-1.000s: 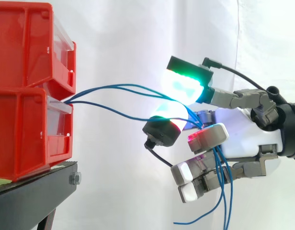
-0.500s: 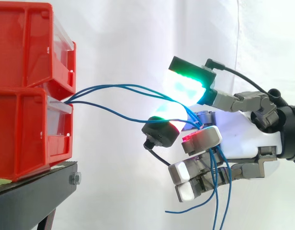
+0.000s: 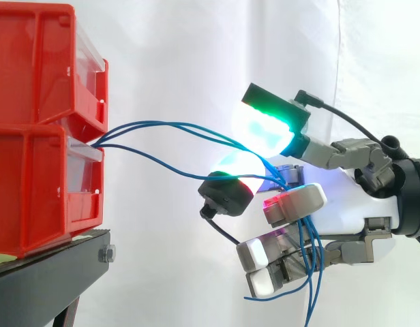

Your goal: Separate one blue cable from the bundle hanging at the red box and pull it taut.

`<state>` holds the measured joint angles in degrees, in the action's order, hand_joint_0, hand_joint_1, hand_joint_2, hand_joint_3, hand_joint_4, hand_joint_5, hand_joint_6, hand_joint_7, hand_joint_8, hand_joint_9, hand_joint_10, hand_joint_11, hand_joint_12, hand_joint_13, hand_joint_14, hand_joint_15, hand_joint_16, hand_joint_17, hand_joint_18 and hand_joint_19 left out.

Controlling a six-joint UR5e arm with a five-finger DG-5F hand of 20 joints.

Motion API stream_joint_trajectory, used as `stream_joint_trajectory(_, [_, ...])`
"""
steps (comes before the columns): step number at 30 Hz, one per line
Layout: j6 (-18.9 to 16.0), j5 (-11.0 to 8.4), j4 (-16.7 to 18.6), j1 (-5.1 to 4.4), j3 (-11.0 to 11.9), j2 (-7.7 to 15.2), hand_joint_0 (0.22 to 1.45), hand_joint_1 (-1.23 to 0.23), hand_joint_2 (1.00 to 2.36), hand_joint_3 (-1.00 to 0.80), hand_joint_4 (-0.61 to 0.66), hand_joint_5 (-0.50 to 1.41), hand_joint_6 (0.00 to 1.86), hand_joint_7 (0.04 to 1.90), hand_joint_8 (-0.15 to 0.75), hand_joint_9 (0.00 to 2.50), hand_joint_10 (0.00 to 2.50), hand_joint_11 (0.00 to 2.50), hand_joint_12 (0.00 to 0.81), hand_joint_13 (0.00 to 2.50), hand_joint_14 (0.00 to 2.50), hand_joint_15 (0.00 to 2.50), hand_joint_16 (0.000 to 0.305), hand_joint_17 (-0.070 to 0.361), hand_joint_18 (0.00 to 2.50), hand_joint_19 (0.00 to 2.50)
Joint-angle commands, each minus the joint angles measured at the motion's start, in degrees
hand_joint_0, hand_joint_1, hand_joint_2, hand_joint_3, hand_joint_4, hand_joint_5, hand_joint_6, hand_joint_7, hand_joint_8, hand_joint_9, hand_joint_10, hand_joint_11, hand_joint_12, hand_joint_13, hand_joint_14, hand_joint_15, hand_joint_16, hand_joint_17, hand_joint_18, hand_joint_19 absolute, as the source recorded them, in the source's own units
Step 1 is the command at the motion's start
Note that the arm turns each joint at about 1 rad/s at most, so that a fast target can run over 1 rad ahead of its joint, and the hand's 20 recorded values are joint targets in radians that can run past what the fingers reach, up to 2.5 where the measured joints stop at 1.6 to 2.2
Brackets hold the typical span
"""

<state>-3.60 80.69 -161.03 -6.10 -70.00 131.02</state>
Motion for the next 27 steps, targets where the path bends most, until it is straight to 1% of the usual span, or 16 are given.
stream_joint_trajectory(1, [0.0,-0.01,0.1,-0.05,0.03,0.02,0.6,-0.98,1.0,-0.5,-0.08,-0.09,0.91,1.26,0.238,1.43,0.02,1.16,0.314,0.97,0.02,0.74,0.039,0.087,0.69,0.67])
stream_joint_trajectory(3, [0.0,-0.01,0.1,-0.05,0.03,0.02,0.58,-0.98,1.0,-0.5,-0.16,-0.07,0.89,1.28,0.234,1.47,0.02,1.15,0.307,0.97,0.02,0.75,0.038,0.086,0.69,0.68])
stream_joint_trajectory(7, [0.0,-0.01,0.1,-0.05,-0.05,0.02,0.55,-0.98,1.0,-0.5,-0.23,-0.06,0.88,1.29,0.232,1.52,0.02,1.11,0.302,0.99,0.03,0.74,0.038,0.085,0.69,0.68])
stream_joint_trajectory(8, [0.0,-0.01,0.1,-0.05,-0.05,0.02,0.52,-0.97,1.0,-0.5,-0.24,-0.05,0.87,1.26,0.239,1.53,0.02,1.1,0.306,0.99,0.02,0.74,0.039,0.087,0.7,0.68])
stream_joint_trajectory(9, [0.0,-0.01,0.1,-0.05,-0.05,0.02,0.48,-0.93,1.0,-0.5,-0.24,-0.05,0.85,1.24,0.244,1.54,0.02,1.08,0.325,1.01,0.02,0.73,0.041,0.091,0.71,0.68])
stream_joint_trajectory(10, [0.0,-0.01,0.19,-0.05,-0.05,0.02,0.47,-0.89,1.0,-0.5,-0.24,-0.04,0.85,1.22,0.249,1.54,0.02,1.07,0.329,1.01,0.02,0.73,0.042,0.094,0.71,0.67])
stream_joint_trajectory(12, [0.0,-0.01,0.1,-0.05,-0.05,0.02,0.43,-0.73,1.0,-0.5,-0.21,-0.04,0.83,1.19,0.265,1.55,0.02,1.04,0.352,1.04,0.02,0.71,0.047,0.105,0.74,0.67])
stream_joint_trajectory(14, [0.0,-0.01,0.1,-0.05,-0.05,0.11,0.44,-0.59,1.0,-0.5,-0.18,-0.05,0.81,1.17,0.264,1.55,0.02,1.04,0.359,1.04,0.02,0.72,0.047,0.106,0.75,0.67])
stream_joint_trajectory(15, [0.0,-0.01,0.1,-0.05,-0.05,0.02,0.45,-0.55,1.0,-0.5,-0.17,-0.05,0.8,1.17,0.264,1.55,0.02,1.03,0.356,1.04,0.02,0.72,0.047,0.106,0.74,0.67])
stream_joint_trajectory(16, [0.0,-0.01,0.1,-0.05,-0.05,0.02,0.47,-0.5,1.0,-0.5,-0.16,-0.05,0.8,1.17,0.264,1.54,0.02,1.05,0.352,1.03,0.02,0.72,0.046,0.104,0.73,0.69])
stream_joint_trajectory(17, [0.0,-0.01,0.1,-0.05,0.03,0.02,0.5,-0.43,1.0,-0.5,-0.16,-0.06,0.8,1.18,0.247,1.53,0.02,1.06,0.342,1.02,0.02,0.74,0.044,0.099,0.7,0.71])
stream_joint_trajectory(20, [0.0,-0.01,0.1,-0.05,-0.05,0.02,0.55,-0.42,1.0,-0.5,-0.16,-0.06,0.8,1.21,0.234,1.51,0.02,1.07,0.329,1.0,0.02,0.75,0.041,0.092,0.68,0.73])
stream_joint_trajectory(21, [0.0,-0.01,0.19,-0.05,0.03,0.02,0.57,-0.46,1.0,-0.5,-0.14,-0.07,0.8,1.23,0.227,1.5,0.02,1.07,0.327,1.0,0.02,0.76,0.041,0.091,0.67,0.73])
stream_joint_trajectory(22, [0.0,-0.01,0.19,-0.05,-0.05,0.02,0.59,-0.54,1.0,-0.5,-0.13,-0.08,0.81,1.23,0.233,1.5,0.03,1.09,0.326,0.99,0.02,0.76,0.04,0.09,0.67,0.74])
stream_joint_trajectory(23, [0.0,-0.01,0.1,-0.05,-0.05,0.02,0.59,-0.58,1.0,-0.5,-0.12,-0.08,0.81,1.24,0.234,1.49,0.02,1.09,0.329,0.99,0.02,0.76,0.04,0.09,0.67,0.74])
stream_joint_trajectory(27, [0.0,-0.01,0.1,-0.05,-0.05,0.02,0.59,-0.69,1.01,-0.36,-0.1,-0.09,0.83,1.3,0.237,1.46,0.02,1.1,0.333,0.97,0.02,0.76,0.041,0.092,0.66,0.74])
